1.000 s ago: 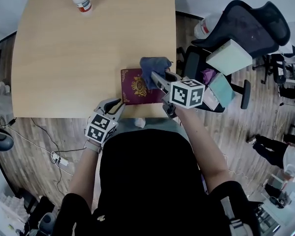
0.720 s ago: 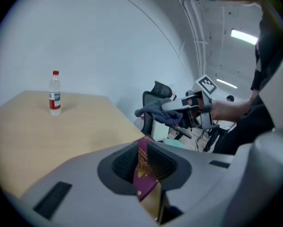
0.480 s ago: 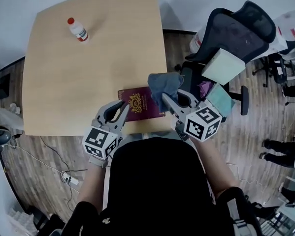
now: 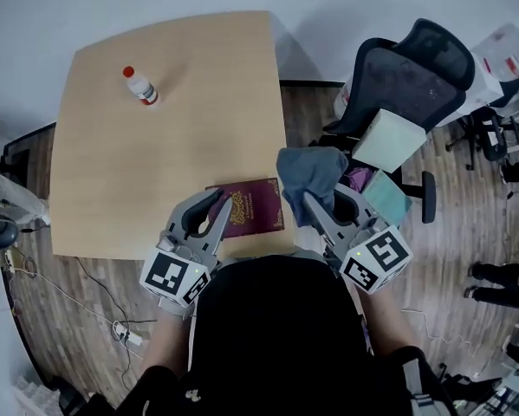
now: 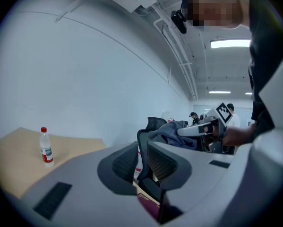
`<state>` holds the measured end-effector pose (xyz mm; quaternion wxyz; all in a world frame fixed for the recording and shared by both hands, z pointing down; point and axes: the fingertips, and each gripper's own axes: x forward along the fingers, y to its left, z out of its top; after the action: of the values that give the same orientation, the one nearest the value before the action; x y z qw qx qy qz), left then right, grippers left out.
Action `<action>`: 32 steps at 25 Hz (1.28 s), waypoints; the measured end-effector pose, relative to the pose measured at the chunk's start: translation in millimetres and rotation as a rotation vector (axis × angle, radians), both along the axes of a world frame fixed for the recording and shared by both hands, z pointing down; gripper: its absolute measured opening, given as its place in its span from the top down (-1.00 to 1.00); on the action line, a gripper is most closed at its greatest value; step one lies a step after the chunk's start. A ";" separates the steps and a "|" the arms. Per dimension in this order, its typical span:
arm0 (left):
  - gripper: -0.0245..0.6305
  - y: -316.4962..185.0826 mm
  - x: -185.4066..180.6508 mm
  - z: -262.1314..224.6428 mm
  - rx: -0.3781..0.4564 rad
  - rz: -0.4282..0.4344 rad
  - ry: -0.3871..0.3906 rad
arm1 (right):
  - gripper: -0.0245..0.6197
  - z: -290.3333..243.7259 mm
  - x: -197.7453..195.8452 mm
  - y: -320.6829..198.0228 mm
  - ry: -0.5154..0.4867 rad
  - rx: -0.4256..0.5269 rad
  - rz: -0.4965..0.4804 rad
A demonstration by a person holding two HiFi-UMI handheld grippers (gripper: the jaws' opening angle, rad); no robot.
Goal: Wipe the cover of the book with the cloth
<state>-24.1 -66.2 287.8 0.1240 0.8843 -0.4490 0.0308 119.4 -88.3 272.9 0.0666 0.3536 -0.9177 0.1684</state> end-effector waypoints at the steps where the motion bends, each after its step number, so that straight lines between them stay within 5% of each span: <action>1: 0.71 -1.1 2.3 -6.5 0.016 -0.001 0.001 | 0.61 -5.3 2.4 0.7 0.005 0.019 0.000; 11: 0.71 -14.2 13.9 -50.8 0.132 0.007 0.018 | 0.61 -27.7 9.2 -1.2 0.037 0.128 0.002; 32: 0.82 -25.0 38.4 -49.0 0.106 0.091 -0.025 | 0.62 -27.2 27.8 -13.7 0.036 0.147 0.060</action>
<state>14.2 -91.2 238.8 0.0702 0.9087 -0.4109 0.0235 147.2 -102.1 245.7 0.0517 0.3877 -0.9153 0.0963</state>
